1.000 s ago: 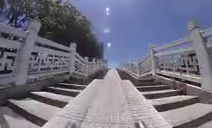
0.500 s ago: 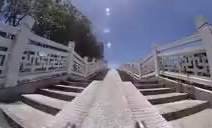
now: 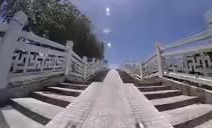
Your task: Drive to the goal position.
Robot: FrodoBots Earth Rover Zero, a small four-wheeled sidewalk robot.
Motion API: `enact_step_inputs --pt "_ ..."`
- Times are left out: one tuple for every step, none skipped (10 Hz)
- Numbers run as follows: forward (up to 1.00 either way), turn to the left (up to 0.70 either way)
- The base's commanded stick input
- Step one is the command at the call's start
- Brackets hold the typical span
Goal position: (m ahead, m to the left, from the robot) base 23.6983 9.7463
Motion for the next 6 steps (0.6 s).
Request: enact_step_inputs --pt "0.45 0.0" --pt "0.45 0.0" --pt "0.45 0.0" --pt "0.45 0.0" --pt "0.45 0.0" --pt "0.45 0.0"
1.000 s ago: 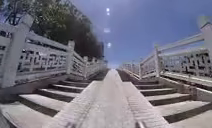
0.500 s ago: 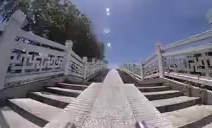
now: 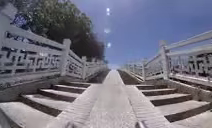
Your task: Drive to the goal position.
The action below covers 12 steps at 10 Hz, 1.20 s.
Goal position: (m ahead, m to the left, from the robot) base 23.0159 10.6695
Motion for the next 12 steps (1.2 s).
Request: enact_step_inputs --pt "0.45 0.0" --pt "0.45 0.0" --pt "0.45 0.0" --pt "0.45 0.0" --pt "0.45 0.0" --pt "0.45 0.0" --pt "0.45 0.0" --pt "0.45 0.0" --pt "0.45 0.0" --pt "0.45 0.0" --pt "0.45 0.0" --pt "0.45 0.0"
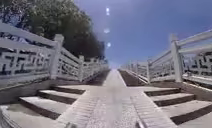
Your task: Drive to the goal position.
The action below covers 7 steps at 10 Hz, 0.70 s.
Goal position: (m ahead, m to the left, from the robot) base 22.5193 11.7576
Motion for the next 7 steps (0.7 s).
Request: enact_step_inputs --pt "0.45 0.0" --pt "0.45 0.0" --pt "0.45 0.0" --pt "0.45 0.0" --pt "0.45 0.0" --pt "0.45 0.0" --pt "0.45 0.0"
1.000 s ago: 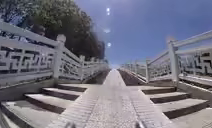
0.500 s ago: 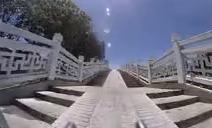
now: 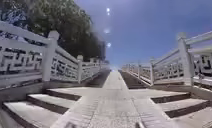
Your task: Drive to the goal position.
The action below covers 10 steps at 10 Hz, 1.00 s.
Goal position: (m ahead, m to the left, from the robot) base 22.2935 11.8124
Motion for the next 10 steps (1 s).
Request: enact_step_inputs --pt "0.45 0.0" --pt "0.45 0.0" --pt "0.45 0.0" --pt "0.45 0.0" --pt "0.45 0.0" --pt "0.45 0.0" --pt "0.45 0.0" --pt "0.45 0.0" --pt "0.45 0.0" --pt "0.45 0.0"
